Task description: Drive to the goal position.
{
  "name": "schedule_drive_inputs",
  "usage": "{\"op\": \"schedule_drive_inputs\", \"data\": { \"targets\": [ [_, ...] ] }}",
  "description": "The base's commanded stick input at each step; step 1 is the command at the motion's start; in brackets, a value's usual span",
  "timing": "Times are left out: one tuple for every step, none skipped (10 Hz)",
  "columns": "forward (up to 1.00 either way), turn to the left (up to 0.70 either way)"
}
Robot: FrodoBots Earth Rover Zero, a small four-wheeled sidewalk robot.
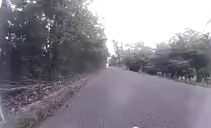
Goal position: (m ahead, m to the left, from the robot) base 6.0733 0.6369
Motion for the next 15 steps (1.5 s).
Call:
{"op": "schedule_drive_inputs", "data": {
  "targets": [
    [0.70, -0.01],
    [0.70, -0.02],
    [0.70, -0.02],
    [0.70, -0.01],
    [0.70, -0.01],
    [0.70, 0.00],
    [0.70, 0.00],
    [0.70, 0.00],
    [0.70, 0.00],
    [0.70, 0.00],
    [0.70, 0.00],
    [0.70, 0.00],
    [0.70, 0.00],
    [0.70, -0.01],
    [0.70, -0.01]
  ]
}}
